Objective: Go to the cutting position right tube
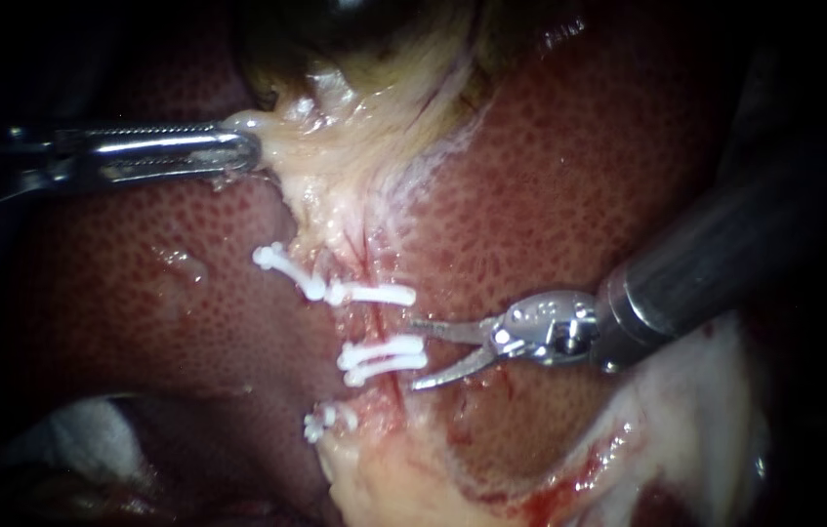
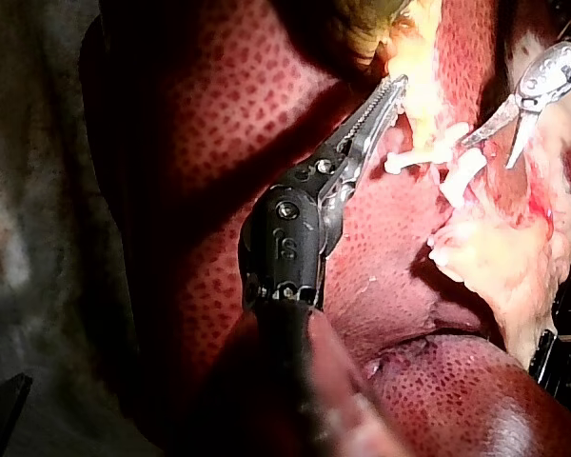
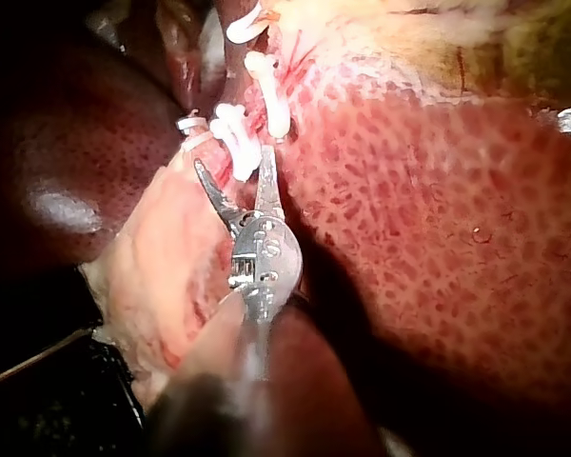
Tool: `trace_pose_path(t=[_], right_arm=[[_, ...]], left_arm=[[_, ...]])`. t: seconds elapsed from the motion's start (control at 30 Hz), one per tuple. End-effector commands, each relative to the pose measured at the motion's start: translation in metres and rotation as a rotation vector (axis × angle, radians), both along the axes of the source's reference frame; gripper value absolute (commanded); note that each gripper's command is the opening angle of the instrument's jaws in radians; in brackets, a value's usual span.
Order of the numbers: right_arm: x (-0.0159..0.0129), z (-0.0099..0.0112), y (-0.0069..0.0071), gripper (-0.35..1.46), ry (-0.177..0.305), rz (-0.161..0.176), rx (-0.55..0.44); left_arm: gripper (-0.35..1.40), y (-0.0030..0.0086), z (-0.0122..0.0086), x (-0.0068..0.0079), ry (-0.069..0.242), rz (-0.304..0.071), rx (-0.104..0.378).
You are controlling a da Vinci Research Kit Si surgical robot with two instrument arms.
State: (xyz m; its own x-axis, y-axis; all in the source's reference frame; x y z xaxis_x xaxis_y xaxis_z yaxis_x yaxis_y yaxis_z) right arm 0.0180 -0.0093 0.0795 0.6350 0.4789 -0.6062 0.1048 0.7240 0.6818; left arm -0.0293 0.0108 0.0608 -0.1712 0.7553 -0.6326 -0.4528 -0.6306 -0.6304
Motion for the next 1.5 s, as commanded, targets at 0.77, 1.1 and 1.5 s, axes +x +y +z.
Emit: trace_pose_path(t=[0.77, 1.1, 1.5], right_arm=[[0.0036, 0.0015, -0.0003, 1.28, 0.057, 0.031, 0.138], [0.0039, 0.0013, -0.0005, 1.26, 0.123, 0.025, 0.217], [0.0051, 0.0014, 0.0000, 1.25, 0.160, 0.045, 0.257]], left_arm=[[-0.35, -0.0001, -0.0002, -0.0002, 0.002, -0.002, 0.000], [-0.35, -0.0001, -0.0002, -0.0002, 0.001, -0.002, 0.000], [-0.35, 0.0000, -0.0002, -0.0002, 0.001, -0.002, 0.000]])
